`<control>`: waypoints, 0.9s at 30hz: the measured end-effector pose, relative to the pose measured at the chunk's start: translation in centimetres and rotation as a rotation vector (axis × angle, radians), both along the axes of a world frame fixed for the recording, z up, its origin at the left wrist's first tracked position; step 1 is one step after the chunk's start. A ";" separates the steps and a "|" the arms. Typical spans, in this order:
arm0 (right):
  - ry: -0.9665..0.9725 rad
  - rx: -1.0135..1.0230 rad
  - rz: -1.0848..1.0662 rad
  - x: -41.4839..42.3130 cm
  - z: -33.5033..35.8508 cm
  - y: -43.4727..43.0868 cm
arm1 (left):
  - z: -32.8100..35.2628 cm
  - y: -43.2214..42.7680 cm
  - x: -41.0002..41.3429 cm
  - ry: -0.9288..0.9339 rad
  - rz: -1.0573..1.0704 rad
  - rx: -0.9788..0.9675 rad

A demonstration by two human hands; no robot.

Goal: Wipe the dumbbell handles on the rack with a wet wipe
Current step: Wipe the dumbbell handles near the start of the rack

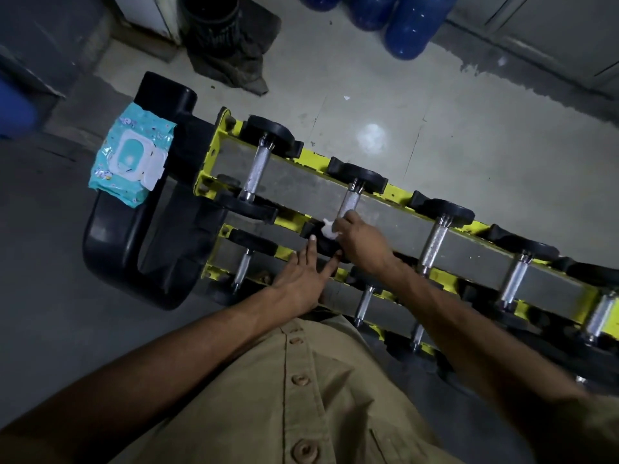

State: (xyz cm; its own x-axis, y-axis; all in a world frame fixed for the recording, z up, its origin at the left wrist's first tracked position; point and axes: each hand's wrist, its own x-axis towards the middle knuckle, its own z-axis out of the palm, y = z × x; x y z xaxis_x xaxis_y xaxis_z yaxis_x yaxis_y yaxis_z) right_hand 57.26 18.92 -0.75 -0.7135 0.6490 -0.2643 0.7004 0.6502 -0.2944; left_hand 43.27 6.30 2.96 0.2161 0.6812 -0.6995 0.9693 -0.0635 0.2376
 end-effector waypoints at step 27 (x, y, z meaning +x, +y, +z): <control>1.007 -1.027 -1.466 -3.5 -1.2 4.4 | 0.2 0.0 -0.8 0.036 -0.069 0.026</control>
